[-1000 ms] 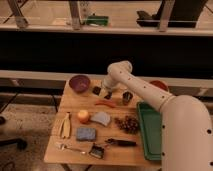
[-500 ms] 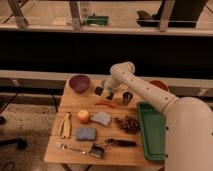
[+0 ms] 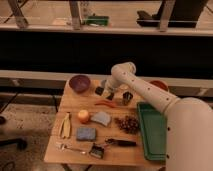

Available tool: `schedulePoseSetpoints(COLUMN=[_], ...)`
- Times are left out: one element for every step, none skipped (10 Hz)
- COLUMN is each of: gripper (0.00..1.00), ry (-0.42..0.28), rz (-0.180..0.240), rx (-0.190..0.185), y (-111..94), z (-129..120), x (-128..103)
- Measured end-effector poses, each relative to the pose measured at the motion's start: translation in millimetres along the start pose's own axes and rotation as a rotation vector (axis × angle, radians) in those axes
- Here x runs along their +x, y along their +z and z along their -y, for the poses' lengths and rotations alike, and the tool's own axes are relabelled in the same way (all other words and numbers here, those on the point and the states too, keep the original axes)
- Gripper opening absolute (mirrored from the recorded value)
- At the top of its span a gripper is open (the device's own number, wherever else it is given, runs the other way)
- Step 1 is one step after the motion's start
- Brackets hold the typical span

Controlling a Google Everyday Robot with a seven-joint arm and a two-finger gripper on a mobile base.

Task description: Place eraser in plastic cup

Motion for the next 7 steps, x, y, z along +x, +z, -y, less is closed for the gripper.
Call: schedulePoseSetpoints(gripper=[0.42,0.33,0.23,0.13,0.05,0.0,0.0], ry=[0.01,0.01,0.002,-0.01,-0.027,-0.056,-0.09], rz=[0.019,0.038,0.053,0.069,0.078,0.084,0.088], rx=[0.042,0.074,0.101,0.124,0.137,0.142,0.133], y=[-10,-22,-33,-44,-49,-48,-43], z=[2,1,1,1,0,-1,2], x=[0,-6,-15,-24,-33,-45,-58])
